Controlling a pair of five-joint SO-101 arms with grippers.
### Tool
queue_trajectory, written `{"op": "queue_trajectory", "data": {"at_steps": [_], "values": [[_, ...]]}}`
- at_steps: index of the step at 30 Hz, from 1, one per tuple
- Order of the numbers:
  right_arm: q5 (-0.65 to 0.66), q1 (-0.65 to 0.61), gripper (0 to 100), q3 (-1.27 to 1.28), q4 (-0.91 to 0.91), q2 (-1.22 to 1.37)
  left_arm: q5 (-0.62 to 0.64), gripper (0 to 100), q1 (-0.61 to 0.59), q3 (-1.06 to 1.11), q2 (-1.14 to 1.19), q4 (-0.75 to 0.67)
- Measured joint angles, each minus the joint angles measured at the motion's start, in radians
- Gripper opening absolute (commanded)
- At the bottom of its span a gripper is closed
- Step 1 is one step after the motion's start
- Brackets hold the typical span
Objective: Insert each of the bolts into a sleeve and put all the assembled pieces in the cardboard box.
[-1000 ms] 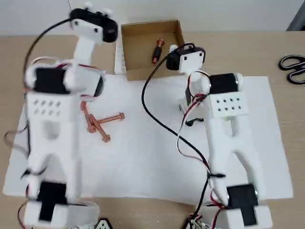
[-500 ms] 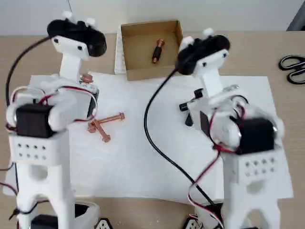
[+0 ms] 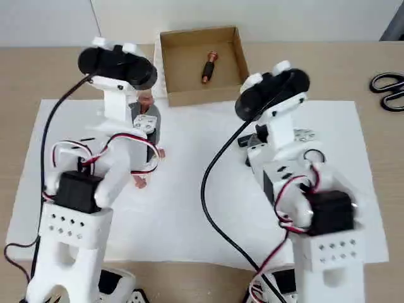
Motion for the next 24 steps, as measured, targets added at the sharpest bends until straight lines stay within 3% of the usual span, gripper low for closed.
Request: {"op": "queue_trajectory", "data": {"at_steps": [7, 14, 24], "values": [[-0.026, 0.002, 0.4, 0.313, -0.301, -0.005, 0.163, 1, 0.000, 0.057, -0.003, -0.069], [-0.210, -0.049, 0.4, 0.546, -0.575, -0.121, 0.175, 1, 0.000, 0.057, -0.003, -0.074], [-0.229, -0.163, 0.4, 0.899, -0.885, -0.316, 0.175, 1, 0.064, 0.173, -0.003, -0.232]]}}
